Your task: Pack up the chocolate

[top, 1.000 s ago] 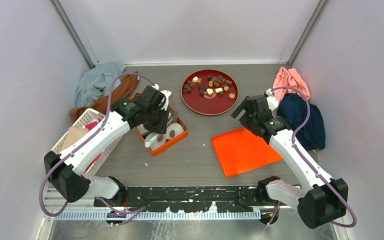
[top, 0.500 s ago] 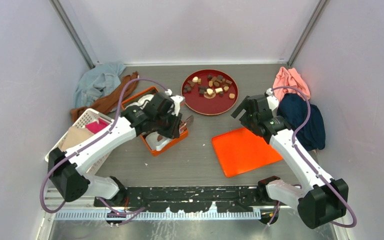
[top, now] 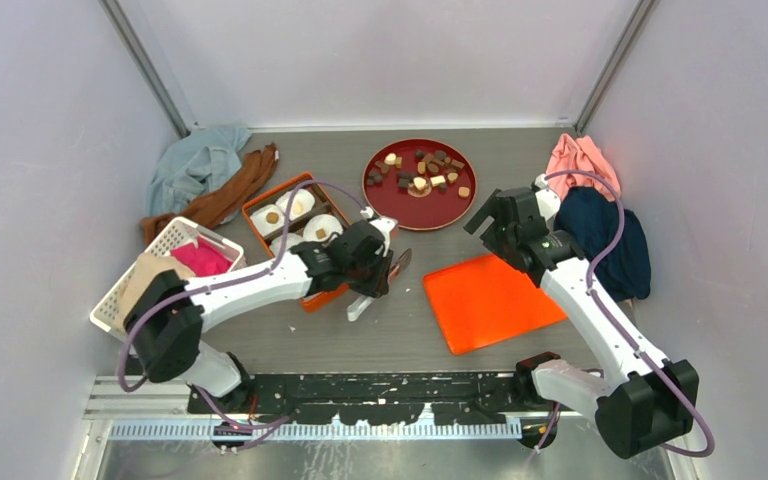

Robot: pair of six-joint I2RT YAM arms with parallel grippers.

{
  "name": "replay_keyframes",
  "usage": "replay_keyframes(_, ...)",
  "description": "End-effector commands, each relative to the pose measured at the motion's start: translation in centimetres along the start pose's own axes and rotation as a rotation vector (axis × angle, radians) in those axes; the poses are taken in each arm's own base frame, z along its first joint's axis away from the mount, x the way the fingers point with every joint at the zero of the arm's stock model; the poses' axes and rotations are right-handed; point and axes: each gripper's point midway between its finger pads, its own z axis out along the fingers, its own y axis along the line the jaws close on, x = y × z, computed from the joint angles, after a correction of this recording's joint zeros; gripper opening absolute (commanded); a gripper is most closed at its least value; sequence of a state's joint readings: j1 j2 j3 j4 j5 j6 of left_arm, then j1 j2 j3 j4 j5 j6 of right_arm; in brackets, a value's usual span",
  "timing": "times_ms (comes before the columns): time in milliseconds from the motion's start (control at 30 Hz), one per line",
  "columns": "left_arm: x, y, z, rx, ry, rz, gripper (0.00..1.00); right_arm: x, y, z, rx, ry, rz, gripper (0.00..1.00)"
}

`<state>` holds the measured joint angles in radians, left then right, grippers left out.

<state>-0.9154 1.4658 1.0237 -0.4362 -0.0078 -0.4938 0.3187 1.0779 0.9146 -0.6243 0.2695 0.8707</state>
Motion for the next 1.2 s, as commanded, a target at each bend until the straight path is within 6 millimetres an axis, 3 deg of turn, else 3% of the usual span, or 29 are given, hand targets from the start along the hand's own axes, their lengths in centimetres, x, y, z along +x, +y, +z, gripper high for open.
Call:
replay_keyframes(0, -2.7, -1.2, 2.4, -0.006, -0.143, -0.052, 0.00, -2.3, 0.6, -1.6, -0.019, -0.079, 0.016, 0.93)
replay_keyframes(67, -2.2, -1.4, 3.4, -0.005, -0.135, -0.062, 0.01, -2.4, 0.4, -1.8, -0.014, -0.083, 0.015, 0.93)
replay_keyframes(200, -0.8, -1.3, 4.5, -0.021, -0.085, -0.060, 0.12, -2.4, -0.2, -2.1, -0.002, -0.092, 0.012, 0.93)
replay_keyframes(367, 0.5, -0.7, 4.2, -0.050, -0.048, -0.066, 0.38, -1.4, -0.1, -2.1, -0.038, -0.056, -0.042, 0.91)
replay_keyframes(533, 0.6, -0.4, 3.1, -0.059, -0.043, -0.066, 0.48, 1.0, 0.0, -1.7, -0.082, 0.043, -0.115, 0.96)
replay_keyframes(667, -0.5, -0.8, 1.8, -0.052, -0.067, -0.056, 0.51, 4.7, -0.7, -0.8, -0.084, 0.131, -0.141, 0.98)
replay_keyframes(700, -0.8, -0.8, 1.4, -0.056, -0.076, -0.054, 0.58, 5.4, -0.8, -0.7, -0.078, 0.140, -0.158, 0.98)
replay_keyframes(767, -1.5, -1.1, 0.7, -0.044, -0.098, -0.050, 0.60, 6.7, -1.1, -0.6, -0.065, 0.154, -0.183, 0.98)
replay_keyframes(833, -2.1, -1.5, 0.0, -0.026, -0.113, -0.045, 0.67, 7.6, -1.0, -0.6, -0.073, 0.165, -0.188, 0.98)
replay_keyframes(1033, -3.0, -1.9, -1.3, -0.014, -0.118, -0.020, 0.69, 8.4, -0.8, -0.6, -0.087, 0.170, -0.197, 0.98)
replay_keyframes(1167, -5.1, -1.0, -4.0, -0.056, -0.179, 0.001, 0.69, 10.5, -0.9, -0.7, -0.110, 0.218, -0.218, 0.96)
